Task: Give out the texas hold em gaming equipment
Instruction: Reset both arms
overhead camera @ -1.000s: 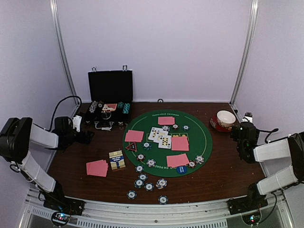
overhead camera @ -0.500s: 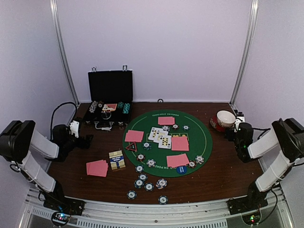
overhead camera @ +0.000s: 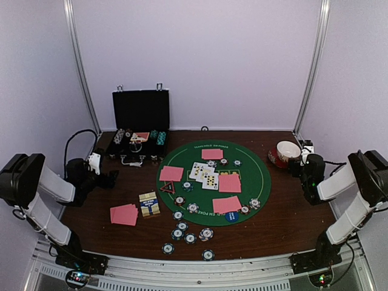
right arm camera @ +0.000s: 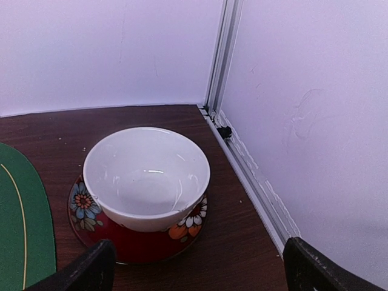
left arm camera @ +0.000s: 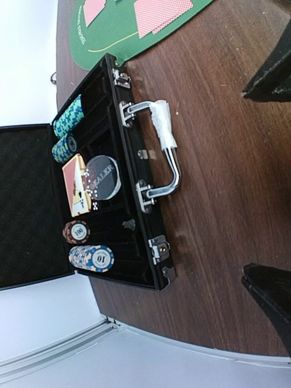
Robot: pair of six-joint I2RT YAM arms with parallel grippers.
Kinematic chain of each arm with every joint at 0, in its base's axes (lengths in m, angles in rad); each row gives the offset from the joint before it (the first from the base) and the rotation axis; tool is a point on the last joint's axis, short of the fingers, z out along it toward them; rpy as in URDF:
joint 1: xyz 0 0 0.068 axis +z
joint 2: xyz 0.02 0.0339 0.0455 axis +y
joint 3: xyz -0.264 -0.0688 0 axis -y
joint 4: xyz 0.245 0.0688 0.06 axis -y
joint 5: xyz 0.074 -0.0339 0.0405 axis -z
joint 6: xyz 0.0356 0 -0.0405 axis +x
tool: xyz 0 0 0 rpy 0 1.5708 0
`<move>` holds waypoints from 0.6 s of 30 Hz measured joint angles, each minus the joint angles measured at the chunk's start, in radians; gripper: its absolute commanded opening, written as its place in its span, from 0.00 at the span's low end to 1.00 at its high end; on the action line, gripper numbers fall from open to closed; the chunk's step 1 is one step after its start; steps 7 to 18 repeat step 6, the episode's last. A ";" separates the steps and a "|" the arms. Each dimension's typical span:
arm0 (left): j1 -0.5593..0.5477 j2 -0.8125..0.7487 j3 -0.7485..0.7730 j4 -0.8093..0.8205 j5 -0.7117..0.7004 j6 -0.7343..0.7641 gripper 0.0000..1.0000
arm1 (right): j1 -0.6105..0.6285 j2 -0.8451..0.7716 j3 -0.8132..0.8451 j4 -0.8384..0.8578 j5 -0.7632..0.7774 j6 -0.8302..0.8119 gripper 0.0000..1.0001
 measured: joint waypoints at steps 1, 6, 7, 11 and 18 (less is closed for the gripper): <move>0.000 0.000 0.000 0.002 0.000 0.000 0.97 | 0.000 0.000 0.000 0.000 0.000 0.000 0.99; 0.000 0.000 0.000 0.009 0.000 0.000 0.98 | -0.001 0.000 0.005 -0.004 -0.014 0.001 1.00; 0.000 0.000 0.000 0.009 0.000 0.000 0.98 | -0.001 0.000 0.005 -0.004 -0.014 0.001 1.00; 0.000 0.000 0.000 0.009 0.000 0.000 0.98 | -0.001 0.000 0.005 -0.004 -0.014 0.001 1.00; 0.000 0.000 0.000 0.009 0.000 0.000 0.98 | -0.001 0.000 0.005 -0.004 -0.014 0.001 1.00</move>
